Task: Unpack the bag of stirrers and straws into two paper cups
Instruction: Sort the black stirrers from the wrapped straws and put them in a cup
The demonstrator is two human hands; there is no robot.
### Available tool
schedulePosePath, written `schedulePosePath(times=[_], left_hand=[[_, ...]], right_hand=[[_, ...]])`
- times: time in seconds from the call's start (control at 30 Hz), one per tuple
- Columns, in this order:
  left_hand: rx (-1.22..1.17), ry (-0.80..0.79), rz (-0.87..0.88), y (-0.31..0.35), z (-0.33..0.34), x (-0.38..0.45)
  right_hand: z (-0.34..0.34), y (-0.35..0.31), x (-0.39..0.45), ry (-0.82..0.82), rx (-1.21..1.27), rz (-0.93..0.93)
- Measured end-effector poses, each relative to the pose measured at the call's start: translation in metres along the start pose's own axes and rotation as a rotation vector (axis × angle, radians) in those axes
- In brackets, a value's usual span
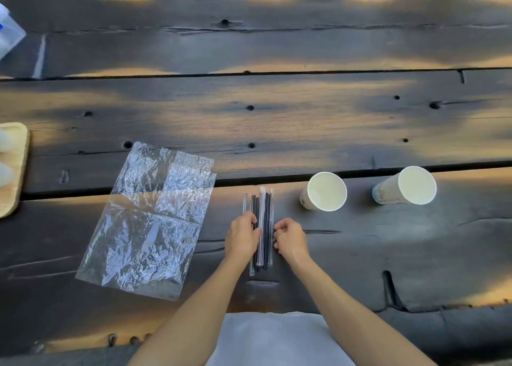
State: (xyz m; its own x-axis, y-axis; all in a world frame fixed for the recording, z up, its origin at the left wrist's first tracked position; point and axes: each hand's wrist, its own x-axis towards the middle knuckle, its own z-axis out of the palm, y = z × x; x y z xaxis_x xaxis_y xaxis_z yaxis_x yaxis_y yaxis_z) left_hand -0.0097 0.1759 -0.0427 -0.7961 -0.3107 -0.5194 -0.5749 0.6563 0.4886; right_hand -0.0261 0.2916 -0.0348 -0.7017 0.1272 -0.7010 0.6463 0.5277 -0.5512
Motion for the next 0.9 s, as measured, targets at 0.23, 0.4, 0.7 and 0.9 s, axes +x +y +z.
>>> schedulePosePath(times=[0.23, 0.4, 0.7, 0.9], left_hand=[[0.048, 0.048, -0.112, -0.003, 0.001, 0.004], [0.017, -0.005, -0.198, 0.003, 0.003, 0.007], [-0.041, -0.021, -0.166, 0.001, 0.003, 0.005], [-0.179, 0.0, -0.143, -0.003, -0.005, 0.0]], right_hand=[[0.009, -0.013, 0.003, -0.014, -0.28, -0.125], [0.011, -0.014, 0.006, 0.004, -0.451, -0.167], [0.02, -0.02, 0.01, 0.061, -0.663, -0.243], [0.021, -0.021, 0.013, 0.041, -0.65, -0.199]])
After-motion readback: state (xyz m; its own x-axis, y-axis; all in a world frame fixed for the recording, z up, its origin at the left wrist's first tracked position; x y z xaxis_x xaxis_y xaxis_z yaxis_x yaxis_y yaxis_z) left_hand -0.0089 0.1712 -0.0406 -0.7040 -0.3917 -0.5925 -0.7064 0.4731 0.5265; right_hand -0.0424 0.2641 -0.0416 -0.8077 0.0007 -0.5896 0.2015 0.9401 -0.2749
